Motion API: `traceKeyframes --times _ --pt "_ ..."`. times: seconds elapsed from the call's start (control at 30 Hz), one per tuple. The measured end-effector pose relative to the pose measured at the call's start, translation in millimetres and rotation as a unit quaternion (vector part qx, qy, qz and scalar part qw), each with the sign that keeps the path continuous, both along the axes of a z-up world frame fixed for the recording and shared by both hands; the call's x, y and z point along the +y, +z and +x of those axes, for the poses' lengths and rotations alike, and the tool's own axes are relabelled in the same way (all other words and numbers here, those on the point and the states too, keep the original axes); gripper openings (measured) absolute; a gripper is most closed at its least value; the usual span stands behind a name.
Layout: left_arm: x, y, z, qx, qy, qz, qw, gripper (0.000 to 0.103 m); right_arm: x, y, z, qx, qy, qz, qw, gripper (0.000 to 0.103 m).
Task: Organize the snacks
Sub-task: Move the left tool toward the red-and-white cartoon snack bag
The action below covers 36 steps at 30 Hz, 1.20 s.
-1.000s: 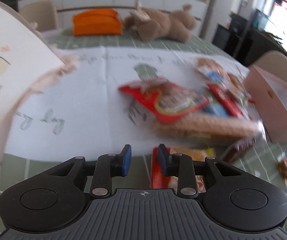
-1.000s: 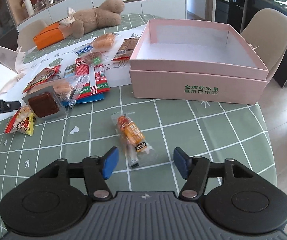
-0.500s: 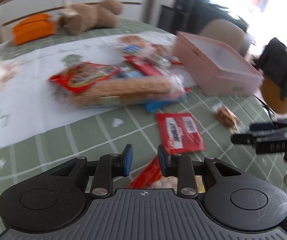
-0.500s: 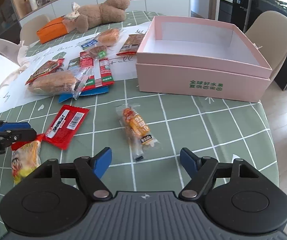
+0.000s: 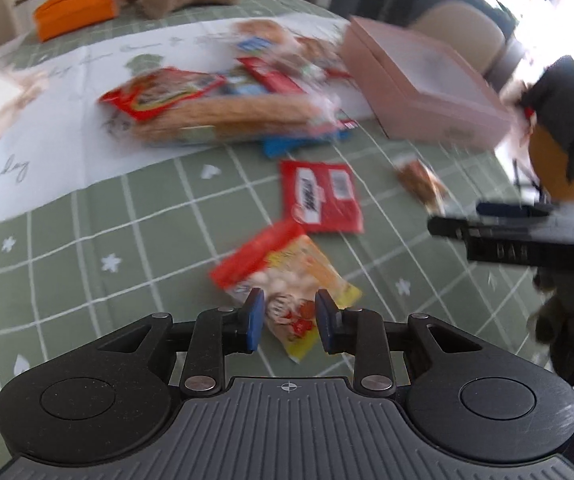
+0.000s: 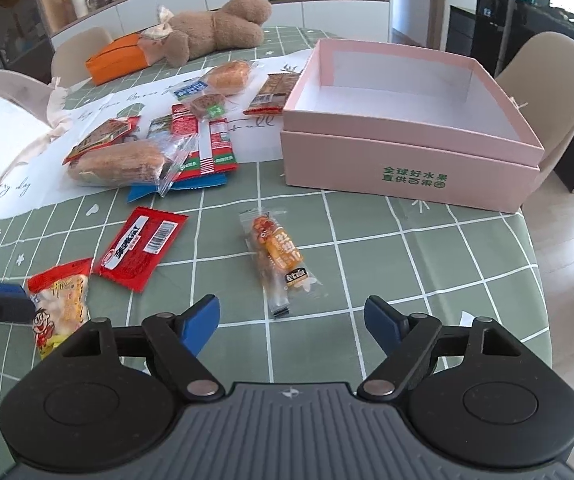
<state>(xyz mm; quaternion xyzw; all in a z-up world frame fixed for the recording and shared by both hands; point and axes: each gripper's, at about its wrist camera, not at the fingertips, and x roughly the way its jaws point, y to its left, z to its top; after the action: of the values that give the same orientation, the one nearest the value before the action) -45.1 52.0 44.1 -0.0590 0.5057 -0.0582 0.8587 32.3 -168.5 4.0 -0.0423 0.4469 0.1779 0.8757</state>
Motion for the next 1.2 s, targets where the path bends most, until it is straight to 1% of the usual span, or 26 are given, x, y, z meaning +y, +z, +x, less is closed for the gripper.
traceKeyframes --times 0.07,0.17,0.2,0.27,0.3,0.33,0.37,0.43,0.47,0.5,0.53,0.57,0.6,0.63,0.67,0.7,0.77,0.87,0.97,1.07,1.1,1.13,1.17,1.2 --pt "-7 -5 3 -0.001 -0.010 0.011 0.9999 0.032 -1 -1 1 0.000 -0.001 -0.002 1.000 0.080" --pt "-7 -4 6 -0.012 -0.014 0.023 0.9996 0.032 -4 -3 2 0.003 -0.006 -0.002 1.000 0.080" --pt "-6 -4 7 -0.017 -0.015 0.035 0.9991 0.032 -5 -4 2 0.004 -0.008 -0.003 1.000 0.081" --pt "-1 -3 9 -0.029 -0.006 0.077 0.9966 0.032 -8 -6 4 0.005 -0.014 -0.006 1.000 0.081" --pt "3 -3 10 -0.033 0.005 0.096 0.9949 0.032 -10 -7 4 0.006 -0.018 -0.007 1.000 0.081" --pt "10 -3 12 -0.033 0.025 0.105 0.9936 0.032 -13 -8 4 0.005 -0.021 -0.008 1.000 0.081" --pt "17 -1 12 -0.032 0.045 0.099 0.9935 0.032 -15 -9 5 0.003 -0.027 -0.011 1.000 0.082" --pt "29 6 9 -0.033 0.078 0.067 0.9942 0.031 -20 -9 6 0.001 -0.035 -0.011 0.999 0.082" --pt "31 12 6 -0.032 0.090 0.043 0.9945 0.031 -23 -9 6 0.001 -0.039 -0.010 0.999 0.082" --pt "32 19 2 -0.034 0.097 0.010 0.9946 0.031 -25 -9 6 0.002 -0.042 -0.009 0.999 0.082" --pt "28 24 0 -0.037 0.096 -0.010 0.9947 0.031 -27 -9 6 0.001 -0.044 -0.008 0.999 0.083" --pt "20 27 0 -0.038 0.086 -0.020 0.9953 0.031 -28 -10 6 0.000 -0.046 -0.006 0.999 0.084" --pt "9 28 1 -0.040 0.067 -0.018 0.9968 0.033 -28 -11 6 -0.002 -0.048 -0.006 0.999 0.086" --pt "-4 27 4 -0.041 0.047 -0.005 0.9980 0.036 -27 -11 6 -0.005 -0.050 -0.007 0.999 0.086" --pt "-16 22 8 -0.040 0.034 0.015 0.9985 0.036 -26 -12 6 -0.008 -0.051 -0.011 0.999 0.087" --pt "-26 17 11 -0.036 0.029 0.038 0.9982 0.034 -25 -12 6 -0.009 -0.051 -0.014 0.999 0.087" --pt "-37 9 14 -0.031 0.023 0.066 0.9971 0.033 -23 -12 6 -0.008 -0.048 -0.017 0.999 0.087" --pt "-47 -2 14 -0.017 0.005 0.081 0.9965 0.034 -25 -12 4 -0.010 -0.049 -0.015 0.999 0.087" --pt "-56 -6 14 -0.022 -0.012 0.098 0.9949 0.036 -27 -14 1 -0.017 -0.055 -0.022 0.998 0.088" --pt "-61 -9 17 -0.023 -0.022 0.096 0.9948 0.049 -27 -15 -1 -0.022 -0.053 -0.030 0.998 0.089" --pt "-64 -9 16 -0.024 -0.031 0.097 0.9945 0.059 -28 -16 -2 -0.023 -0.054 -0.030 0.998 0.090" --pt "-66 -11 16 -0.027 -0.045 0.096 0.9940 0.070 -28 -16 -2 -0.023 -0.054 -0.030 0.998 0.091" --pt "-69 -13 15 -0.028 -0.060 0.094 0.9934 0.075 -27 -16 -2 -0.024 -0.054 -0.030 0.998 0.091" --pt "-70 -13 15 -0.029 -0.068 0.091 0.9930 0.077 -27 -16 -2 -0.024 -0.054 -0.030 0.998 0.092"
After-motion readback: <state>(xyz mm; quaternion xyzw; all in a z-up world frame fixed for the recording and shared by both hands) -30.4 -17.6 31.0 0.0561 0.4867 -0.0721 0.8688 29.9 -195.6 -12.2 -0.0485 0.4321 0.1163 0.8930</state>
